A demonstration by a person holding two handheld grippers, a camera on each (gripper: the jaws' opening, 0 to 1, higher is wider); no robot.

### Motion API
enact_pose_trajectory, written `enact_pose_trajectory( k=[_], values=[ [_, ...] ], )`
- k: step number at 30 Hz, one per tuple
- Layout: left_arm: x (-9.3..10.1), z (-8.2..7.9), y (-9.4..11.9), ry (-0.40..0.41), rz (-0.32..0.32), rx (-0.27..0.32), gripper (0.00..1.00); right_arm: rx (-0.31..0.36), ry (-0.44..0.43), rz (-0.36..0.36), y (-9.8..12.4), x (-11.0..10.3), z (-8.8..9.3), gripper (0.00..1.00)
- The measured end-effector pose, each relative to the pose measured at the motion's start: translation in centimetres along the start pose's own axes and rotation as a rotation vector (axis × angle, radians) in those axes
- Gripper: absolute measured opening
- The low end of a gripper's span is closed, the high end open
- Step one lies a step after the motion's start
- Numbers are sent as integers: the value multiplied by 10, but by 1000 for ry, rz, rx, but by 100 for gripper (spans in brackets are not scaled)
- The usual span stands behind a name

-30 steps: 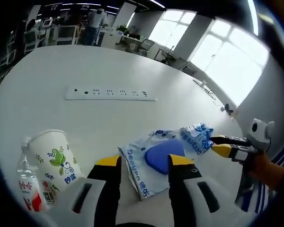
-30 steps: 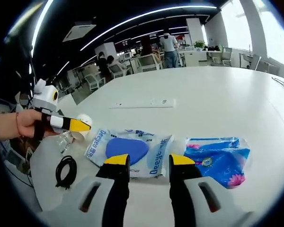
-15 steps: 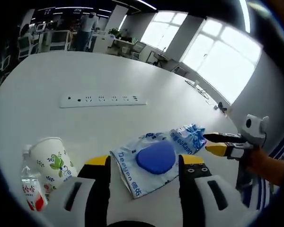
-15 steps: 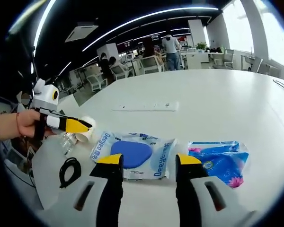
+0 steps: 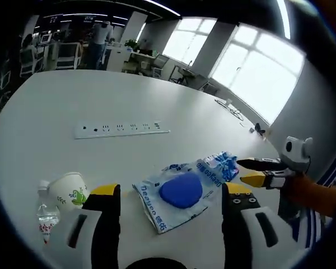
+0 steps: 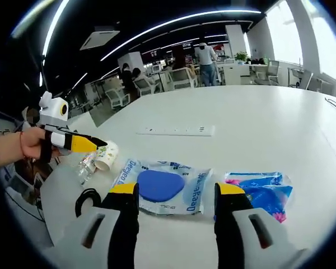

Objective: Arrange the tabletop items into an orderly group along one side of the table until the central work area is clear of visible clutter.

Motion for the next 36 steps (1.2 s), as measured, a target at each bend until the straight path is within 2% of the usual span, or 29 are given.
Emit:
enact_pose_trajectory(
  k=[4,16,31,36],
  values=[
    [2,-3,9,-12,-1,10,82,6,3,-3,4,-2,-3,55],
    [7,-8,35,-52,-5,40,90,16,14,-14,15,-9,-7,59],
    [9,-5,76,-89,-26,68,91,20,36,-38,30,-26,-9,63],
    [8,1,90,-100,-36,74,91,20,46,-40,35,-31,-9,63]
  ],
)
Point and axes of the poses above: the point that each gripper's makers call its tool centre point, and the gripper's own axes: y roughly backward along the fingers, x roughly to its right, z roughly out of its underside, the point moved 2 cm from there along y, roughly backward along the fingers, and after that the axes turned 9 degrees about -x, right-handed, at the moved point
